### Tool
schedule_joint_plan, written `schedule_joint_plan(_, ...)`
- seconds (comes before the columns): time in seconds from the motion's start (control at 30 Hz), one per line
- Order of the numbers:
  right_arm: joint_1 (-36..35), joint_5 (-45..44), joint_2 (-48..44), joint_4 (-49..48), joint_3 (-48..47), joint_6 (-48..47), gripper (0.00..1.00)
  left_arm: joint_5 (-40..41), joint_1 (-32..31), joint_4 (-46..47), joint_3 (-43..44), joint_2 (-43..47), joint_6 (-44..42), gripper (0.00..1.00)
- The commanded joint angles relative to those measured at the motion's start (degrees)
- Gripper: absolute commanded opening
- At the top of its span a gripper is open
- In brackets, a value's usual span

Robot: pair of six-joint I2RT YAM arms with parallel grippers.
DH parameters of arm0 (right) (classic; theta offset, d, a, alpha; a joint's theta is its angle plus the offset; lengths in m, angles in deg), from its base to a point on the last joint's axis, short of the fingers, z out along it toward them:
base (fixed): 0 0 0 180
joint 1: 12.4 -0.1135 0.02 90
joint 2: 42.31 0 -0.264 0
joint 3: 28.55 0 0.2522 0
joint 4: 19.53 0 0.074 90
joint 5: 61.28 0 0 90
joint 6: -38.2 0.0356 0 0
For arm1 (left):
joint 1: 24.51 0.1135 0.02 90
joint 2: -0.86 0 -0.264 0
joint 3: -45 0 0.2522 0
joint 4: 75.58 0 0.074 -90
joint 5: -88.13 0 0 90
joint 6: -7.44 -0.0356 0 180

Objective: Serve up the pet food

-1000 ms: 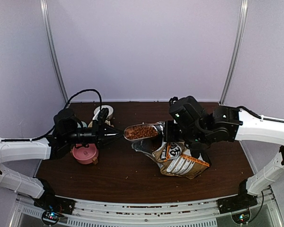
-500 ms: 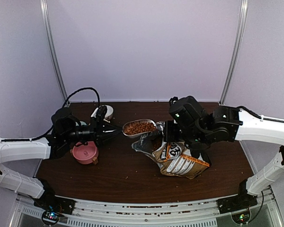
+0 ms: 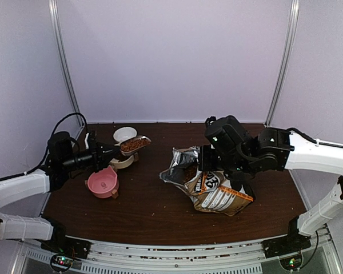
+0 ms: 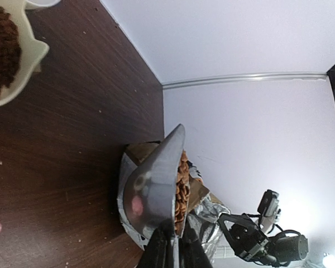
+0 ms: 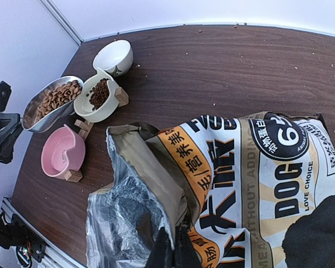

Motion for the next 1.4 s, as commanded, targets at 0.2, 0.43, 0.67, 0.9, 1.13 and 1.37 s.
schedule_joint_plan(0.2,1.0,-4.1,-2.6,1.1,0.0,-0.4,0.0,-1.7,14.9,-15.6,-5.7,16.7,-7.8,0.0)
schedule_joint_plan(0.43,1.4,-3.3,-2.6,0.6,0.2,-1.1,0.0,-2.5,22.3,-28.3,-7.7,27.5,-9.8,0.0)
schedule_joint_plan(0.67,1.6,-2.6,-2.4,0.3,0.3,-1.7,0.0,-1.3,24.9,-35.2,-8.8,33.9,-9.8,0.0)
schedule_joint_plan(0.9,1.9,-2.2,-2.8,-0.1,0.9,-1.8,0.0,1.8,25.4,-42.2,-9.5,40.1,-9.8,0.0)
schedule_joint_plan(1.13,2.4,-1.5,-3.0,-0.7,1.5,-2.3,0.0,5.7,25.4,-49.2,-8.9,45.3,-9.9,0.0)
schedule_joint_plan(1.37,2.7,-1.0,-2.9,-1.1,1.8,-2.3,0.0,8.5,25.4,-56.3,-7.3,47.9,-14.0,0.0)
